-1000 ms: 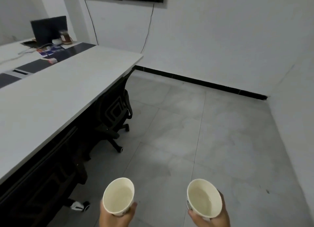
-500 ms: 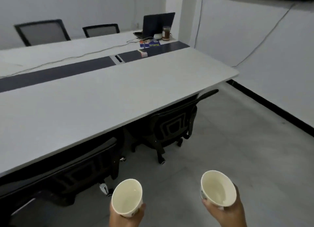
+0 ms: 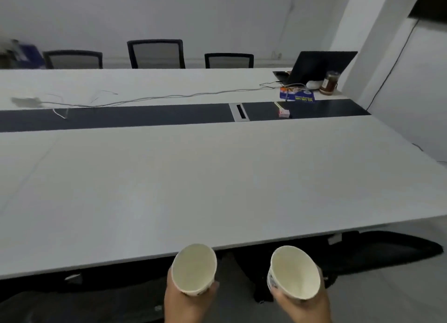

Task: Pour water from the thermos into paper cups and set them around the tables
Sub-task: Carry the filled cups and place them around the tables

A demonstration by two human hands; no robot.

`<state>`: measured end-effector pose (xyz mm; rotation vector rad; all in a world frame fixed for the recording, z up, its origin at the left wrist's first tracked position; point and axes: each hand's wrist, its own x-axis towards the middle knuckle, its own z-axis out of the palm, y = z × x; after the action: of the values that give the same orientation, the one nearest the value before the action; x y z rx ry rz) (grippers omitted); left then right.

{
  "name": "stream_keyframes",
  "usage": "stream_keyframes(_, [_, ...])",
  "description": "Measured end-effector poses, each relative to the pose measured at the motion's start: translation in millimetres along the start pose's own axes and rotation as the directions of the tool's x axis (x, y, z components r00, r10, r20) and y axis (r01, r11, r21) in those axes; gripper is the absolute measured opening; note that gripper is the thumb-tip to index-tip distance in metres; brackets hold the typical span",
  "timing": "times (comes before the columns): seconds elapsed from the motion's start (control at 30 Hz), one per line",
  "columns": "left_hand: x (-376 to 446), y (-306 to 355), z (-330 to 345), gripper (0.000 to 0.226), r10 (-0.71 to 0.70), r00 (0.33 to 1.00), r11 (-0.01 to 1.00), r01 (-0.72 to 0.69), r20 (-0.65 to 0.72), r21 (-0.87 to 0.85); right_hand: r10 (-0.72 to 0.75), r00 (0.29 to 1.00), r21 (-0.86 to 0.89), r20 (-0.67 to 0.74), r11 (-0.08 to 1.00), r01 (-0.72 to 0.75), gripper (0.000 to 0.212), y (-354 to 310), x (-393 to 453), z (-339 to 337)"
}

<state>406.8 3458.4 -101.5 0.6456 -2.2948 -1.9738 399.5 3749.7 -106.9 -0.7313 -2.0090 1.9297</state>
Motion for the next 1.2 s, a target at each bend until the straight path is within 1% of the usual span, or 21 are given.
stream_keyframes(0.03, [17.1,2.7,7.0,0.09,0.01,0.998,1.0,-0.011,-0.063,-0.022,0.037,0.999,0.027,0.02,0.999,-0.038,0.114,-10.0,15.2,13.5])
stream_keyframes(0.1, [47.0,15.9,18.1,0.089,0.012,0.995,0.999,-0.016,-0.104,-0.037,0.079,0.993,0.063,0.089,0.994,-0.085,0.109,-29.3,43.4,38.7])
stream_keyframes(0.13, [61.1,23.9,20.9,0.091,0.009,0.991,0.998,-0.017,-0.134,-0.061,0.078,0.992,0.059,0.104,0.995,-0.084,0.105,-40.5,58.4,51.0])
stream_keyframes(0.2, [90.9,36.8,22.4,0.095,-0.003,0.977,0.996,-0.016,-0.214,-0.086,0.006,0.992,0.015,0.128,1.0,-0.008,0.099,-64.2,83.7,77.7])
stream_keyframes(0.23, [107.0,42.2,22.3,0.095,0.0,0.968,0.996,-0.022,-0.25,-0.085,0.013,0.985,0.022,0.17,1.0,-0.017,0.097,-70.9,98.9,90.4])
stream_keyframes(0.3, [138.7,49.8,20.1,0.093,0.006,0.947,0.996,-0.036,-0.321,-0.087,0.022,0.979,0.001,0.205,1.0,-0.022,0.092,-79.1,133.2,115.5])
stream_keyframes(0.33, [154.5,53.7,17.2,0.092,0.006,0.933,0.995,-0.043,-0.36,-0.094,-0.009,0.98,-0.04,0.2,0.999,0.017,0.092,-77.5,151.1,128.2])
stream_keyframes(0.37, [169.4,58.5,13.4,0.092,0.002,0.916,0.993,-0.049,-0.4,-0.107,-0.033,0.982,-0.074,0.185,0.996,0.048,0.092,-75.0,170.9,143.2])
stream_keyframes(0.43, [198.3,66.8,2.9,0.09,0.008,0.872,0.992,-0.07,-0.49,-0.108,-0.064,0.978,-0.104,0.197,0.991,0.086,0.093,-73.5,206.5,173.0])
stream_keyframes(0.5, [226.6,72.1,-10.0,0.086,0.016,0.828,0.992,-0.084,-0.56,-0.095,-0.09,0.957,-0.139,0.275,0.981,0.132,0.09,-70.1,233.3,200.1])
stream_keyframes(0.53, [239.9,73.8,-16.5,0.083,0.015,0.811,0.993,-0.078,-0.585,-0.084,-0.111,0.951,-0.141,0.289,0.978,0.157,0.089,-67.8,247.1,209.1])
stream_keyframes(0.57, [252.5,73.3,-22.9,0.082,0.007,0.802,0.995,-0.067,-0.598,-0.079,-0.092,0.956,-0.141,0.278,0.981,0.136,0.087,-66.3,259.7,217.6])
stream_keyframes(0.6, [264.4,71.6,-29.1,0.081,-0.002,0.796,0.996,-0.053,-0.606,-0.074,-0.064,0.949,-0.136,0.309,0.985,0.11,0.085,-67.5,268.0,226.1])
stream_keyframes(0.67, [289.0,65.9,-39.7,0.081,0.003,0.797,0.998,-0.044,-0.604,-0.053,-0.05,0.932,-0.151,0.36,0.982,0.111,0.086,-64.0,280.2,241.4])
stream_keyframes(0.73, [318.5,61.0,-50.0,0.081,0.014,0.802,0.999,-0.039,-0.597,-0.029,-0.079,0.955,-0.167,0.287,0.977,0.131,0.089,-51.5,295.0,253.8])
stream_keyframes(0.8, [351.7,57.9,-60.6,0.082,0.015,0.8,0.999,-0.039,-0.599,-0.028,-0.084,0.951,-0.188,0.296,0.972,0.145,0.084,-43.8,300.2,267.4])
stream_keyframes(0.87, [383.1,55.0,-67.5,0.084,0.009,0.8,0.999,-0.031,-0.6,-0.026,-0.053,0.951,-0.191,0.305,0.975,0.116,0.082,-38.1,298.8,275.9])
stream_keyframes(0.97, [421.2,49.3,-67.7,0.088,0.011,0.815,1.0,-0.025,-0.58,-0.017,-0.056,0.974,-0.215,0.218,0.971,0.103,0.088,-29.0,299.4,272.3])
stream_keyframes(1.0, [429.9,47.9,-65.6,0.087,0.013,0.82,0.999,-0.03,-0.573,-0.02,-0.065,0.976,-0.211,0.208,0.971,0.109,0.088,-27.9,299.2,270.3])
stream_keyframes(1.2, [464.5,50.5,-57.1,0.089,0.041,0.834,0.999,-0.052,-0.551,-0.005,-0.119,0.959,-0.237,0.255,0.954,0.182,0.087,-26.9,308.0,263.4])
